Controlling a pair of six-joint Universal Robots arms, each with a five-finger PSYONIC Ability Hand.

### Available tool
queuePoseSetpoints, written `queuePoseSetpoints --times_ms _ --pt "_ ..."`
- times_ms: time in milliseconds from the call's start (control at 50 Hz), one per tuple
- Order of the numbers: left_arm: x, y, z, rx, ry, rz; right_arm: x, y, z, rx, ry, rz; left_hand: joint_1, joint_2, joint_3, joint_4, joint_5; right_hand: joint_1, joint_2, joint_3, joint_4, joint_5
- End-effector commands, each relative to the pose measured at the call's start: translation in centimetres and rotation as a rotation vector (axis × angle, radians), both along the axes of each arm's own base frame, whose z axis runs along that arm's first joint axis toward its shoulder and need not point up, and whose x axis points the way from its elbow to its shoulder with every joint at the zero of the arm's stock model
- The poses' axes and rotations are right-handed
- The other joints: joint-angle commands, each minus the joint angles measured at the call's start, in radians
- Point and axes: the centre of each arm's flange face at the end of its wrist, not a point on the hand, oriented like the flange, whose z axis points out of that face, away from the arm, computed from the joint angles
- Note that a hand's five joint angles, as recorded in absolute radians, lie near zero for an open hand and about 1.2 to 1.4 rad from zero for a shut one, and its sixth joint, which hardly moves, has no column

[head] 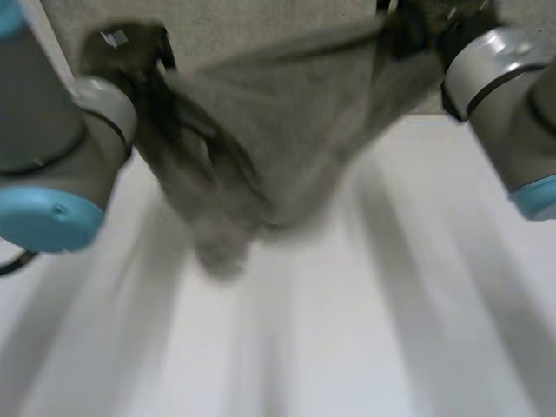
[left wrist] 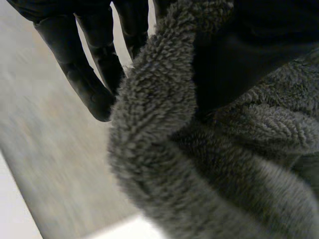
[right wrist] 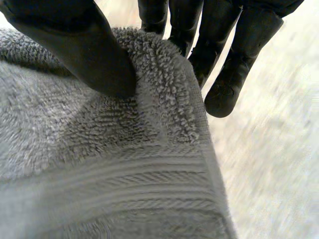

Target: Fold the towel.

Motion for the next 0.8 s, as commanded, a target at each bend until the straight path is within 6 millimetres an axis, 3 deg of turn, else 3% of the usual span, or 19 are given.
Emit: queuePoseSetpoints --times_ms 20,40,60,80,100,140,160,200,220,300,320,360,480,660,800 --pt "0.8 0.5 1.5 -0.064 0.030 0.002 -0.7 2.1 0.3 -0.065 0.059 0.023 -0.173 -0.206 -0.284 -0.252 -0.379 0.069 0.058 0.065 0.055 0.068" --pt "0.8 0.7 0.2 -0.030 0.009 -0.010 -0.5 2.7 -1.4 -0.029 0.133 0.054 -0.217 -0.250 -0.329 -0.296 -0.423 0.069 0.058 0.065 0.055 0.068" --pt "0.8 0.7 0.2 -0.030 0.009 -0.010 -0.5 2.7 -1.4 -0.029 0.133 0.054 -0.217 -0.250 -0.329 -0.297 -0.424 0.069 0.058 0.065 0.055 0.068" --pt "0.7 0.9 -1.3 0.013 -0.018 -0.031 -0.3 3.4 -3.3 0.012 0.206 0.088 -0.267 -0.300 -0.378 -0.346 -0.473 0.069 0.058 0.065 0.055 0.068" --pt "0.7 0.9 -1.4 0.013 -0.018 -0.031 -0.3 3.4 -3.3 0.012 0.207 0.088 -0.267 -0.300 -0.379 -0.347 -0.474 0.069 0.058 0.065 0.055 0.068" --pt "0.6 1.8 -5.0 0.117 -0.074 -0.085 -0.1 4.8 -7.3 0.089 0.352 0.142 -0.439 -0.473 -0.551 -0.519 -0.646 0.069 0.058 0.065 0.055 0.068" --pt "0.6 1.8 -5.0 0.117 -0.074 -0.086 -0.1 4.8 -7.3 0.089 0.352 0.142 -0.440 -0.474 -0.552 -0.520 -0.647 0.069 0.058 0.065 0.055 0.068" --pt "0.5 3.3 -8.9 0.231 -0.133 -0.154 -0.5 5.9 -10.6 0.143 0.469 0.158 -0.592 -0.625 -0.704 -0.672 -0.799 0.069 0.058 0.065 0.055 0.068" --pt "0.5 3.3 -9.0 0.232 -0.133 -0.154 -0.5 5.9 -10.6 0.144 0.470 0.158 -0.593 -0.626 -0.705 -0.673 -0.799 0.069 0.058 0.065 0.055 0.068" --pt "0.9 5.7 -13.5 0.378 -0.194 -0.224 -1.3 6.4 -13.9 0.185 0.583 0.153 -0.649 -0.682 -0.761 -0.728 -0.855 0.069 0.058 0.065 0.055 0.068" --pt "0.9 5.7 -13.5 0.379 -0.194 -0.224 -1.3 6.4 -13.9 0.185 0.583 0.153 -0.649 -0.682 -0.761 -0.728 -0.855 0.069 0.058 0.065 0.055 0.068" --pt "1.5 7.1 -15.5 0.454 -0.222 -0.240 -1.9 5.6 -14.8 0.205 0.608 0.123 -0.701 -0.735 -0.813 -0.781 -0.908 0.069 0.058 0.065 0.055 0.068" --pt "2.0 8.5 -16.5 0.501 -0.240 -0.246 -4.5 2.7 -14.7 0.239 0.604 0.007 -0.760 -0.794 -0.872 -0.840 -0.967 0.069 0.058 0.065 0.055 0.068" --pt "1.9 8.3 -14.0 0.404 -0.201 -0.247 -5.5 -0.5 -15.8 0.282 0.610 -0.102 -1.066 -1.099 -1.178 -1.145 -1.272 0.069 0.058 0.065 0.055 0.068" --pt "1.7 7.9 -14.0 0.375 -0.191 -0.243 -7.0 -4.7 -18.6 0.357 0.625 -0.206 -1.210 -1.243 -1.321 -1.289 -1.416 0.069 0.058 0.065 0.055 0.068"
